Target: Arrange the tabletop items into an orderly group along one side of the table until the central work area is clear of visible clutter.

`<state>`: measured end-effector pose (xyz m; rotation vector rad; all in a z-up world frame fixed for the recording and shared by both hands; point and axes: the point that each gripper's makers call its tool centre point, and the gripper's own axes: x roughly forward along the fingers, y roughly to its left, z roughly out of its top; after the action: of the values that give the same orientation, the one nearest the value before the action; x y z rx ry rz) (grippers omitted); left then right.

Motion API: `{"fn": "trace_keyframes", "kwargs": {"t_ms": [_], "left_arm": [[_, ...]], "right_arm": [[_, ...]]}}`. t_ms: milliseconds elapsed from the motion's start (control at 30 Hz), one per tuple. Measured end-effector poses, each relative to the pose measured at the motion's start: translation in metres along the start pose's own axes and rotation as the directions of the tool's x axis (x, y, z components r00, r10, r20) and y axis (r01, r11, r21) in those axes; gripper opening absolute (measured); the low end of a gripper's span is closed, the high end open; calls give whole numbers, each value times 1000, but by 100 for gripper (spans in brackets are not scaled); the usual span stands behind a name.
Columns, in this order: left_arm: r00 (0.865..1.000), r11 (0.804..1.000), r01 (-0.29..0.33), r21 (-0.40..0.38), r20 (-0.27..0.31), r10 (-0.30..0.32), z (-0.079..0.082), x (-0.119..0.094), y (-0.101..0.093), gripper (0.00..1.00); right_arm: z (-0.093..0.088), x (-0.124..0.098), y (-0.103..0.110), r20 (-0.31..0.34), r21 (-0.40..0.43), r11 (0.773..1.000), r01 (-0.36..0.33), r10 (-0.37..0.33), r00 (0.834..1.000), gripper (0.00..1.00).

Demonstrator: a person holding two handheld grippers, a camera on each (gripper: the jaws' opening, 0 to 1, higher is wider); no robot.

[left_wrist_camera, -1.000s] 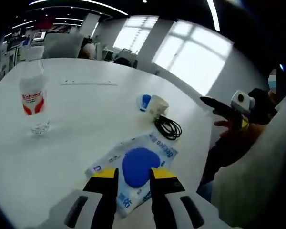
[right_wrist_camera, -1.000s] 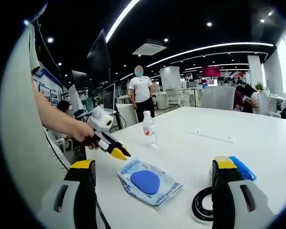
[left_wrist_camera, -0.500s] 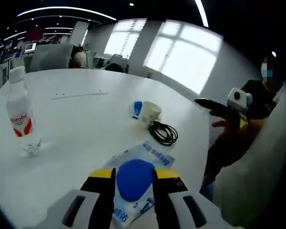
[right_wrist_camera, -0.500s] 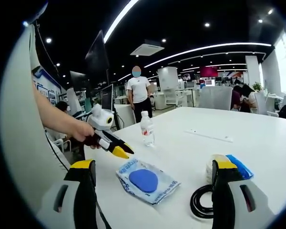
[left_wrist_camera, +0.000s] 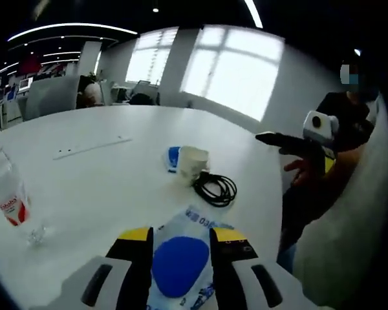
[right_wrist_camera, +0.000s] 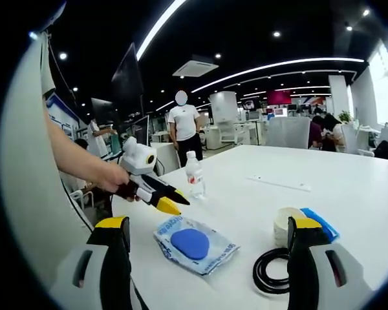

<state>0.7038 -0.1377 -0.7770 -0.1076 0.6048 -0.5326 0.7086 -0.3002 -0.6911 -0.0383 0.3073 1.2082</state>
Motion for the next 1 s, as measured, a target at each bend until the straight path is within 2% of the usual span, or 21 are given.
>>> {"fn": "trace_keyframes", "kwargs": {"t_ms": [533,867,1000], "left_arm": [[998,990,67,125,12,-69,36,37,-17,33],[994,978,103,184,5,-106,49,55,-29,33],[993,966,121,228,-13,-121,52,66,-34,32]], "right_arm": [[0,-7,-16,8,15,999,41,-41,999,98],[0,-11,-21,14,22,998,65,-65,998,98],[1,-13,-23,16,25,997,74,-74,997,97]]}}
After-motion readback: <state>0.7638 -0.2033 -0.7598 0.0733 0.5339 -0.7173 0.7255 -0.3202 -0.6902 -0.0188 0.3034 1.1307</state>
